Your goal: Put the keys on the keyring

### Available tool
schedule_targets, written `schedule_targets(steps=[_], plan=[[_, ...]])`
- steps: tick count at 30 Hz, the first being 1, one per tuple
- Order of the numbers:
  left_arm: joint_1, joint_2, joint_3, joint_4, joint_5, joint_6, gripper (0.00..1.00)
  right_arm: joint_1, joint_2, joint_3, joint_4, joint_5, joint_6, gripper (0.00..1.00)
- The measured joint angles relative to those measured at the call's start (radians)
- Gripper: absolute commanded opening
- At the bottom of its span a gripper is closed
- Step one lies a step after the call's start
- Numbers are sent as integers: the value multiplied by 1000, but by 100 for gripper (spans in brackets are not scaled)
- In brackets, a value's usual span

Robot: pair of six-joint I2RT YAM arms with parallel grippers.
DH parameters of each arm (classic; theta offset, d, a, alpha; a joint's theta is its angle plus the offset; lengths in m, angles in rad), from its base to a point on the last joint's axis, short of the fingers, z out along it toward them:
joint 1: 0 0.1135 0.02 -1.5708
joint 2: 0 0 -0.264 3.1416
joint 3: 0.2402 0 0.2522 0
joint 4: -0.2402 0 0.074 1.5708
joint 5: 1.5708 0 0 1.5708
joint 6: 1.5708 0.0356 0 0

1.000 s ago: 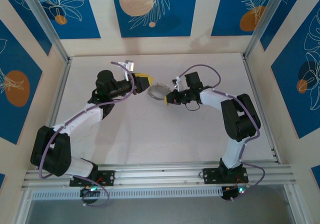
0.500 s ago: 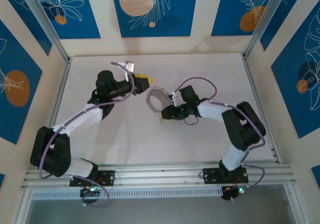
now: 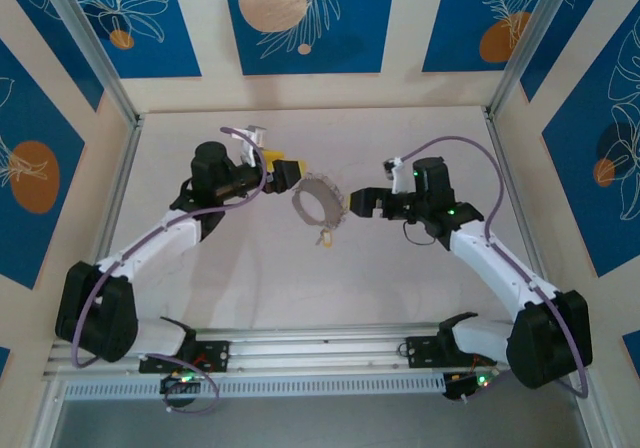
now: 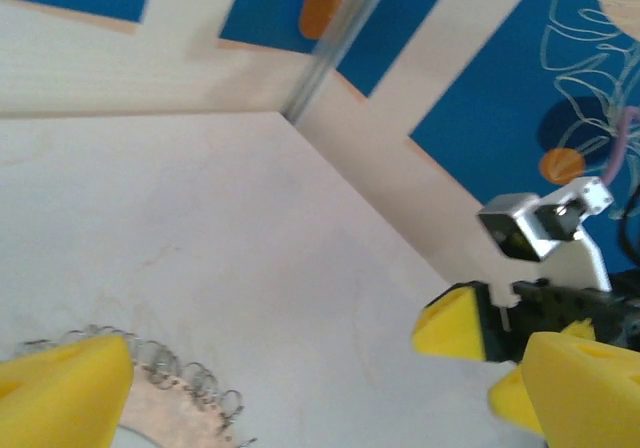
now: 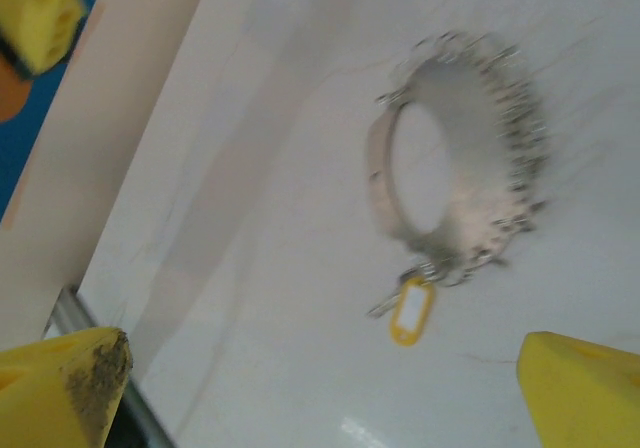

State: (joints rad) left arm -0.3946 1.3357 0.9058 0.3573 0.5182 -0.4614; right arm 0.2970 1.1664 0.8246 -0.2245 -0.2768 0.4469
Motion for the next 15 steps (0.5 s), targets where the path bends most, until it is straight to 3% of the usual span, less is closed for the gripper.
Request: schedule_targets(steps=[9,15], plan=[[8,-161,-84,-13,-464,282,100,-186,51,59,53,266,25,99],[66,-180,-274,74,-646,422,100,-242,89,-5,225,420,1,99]])
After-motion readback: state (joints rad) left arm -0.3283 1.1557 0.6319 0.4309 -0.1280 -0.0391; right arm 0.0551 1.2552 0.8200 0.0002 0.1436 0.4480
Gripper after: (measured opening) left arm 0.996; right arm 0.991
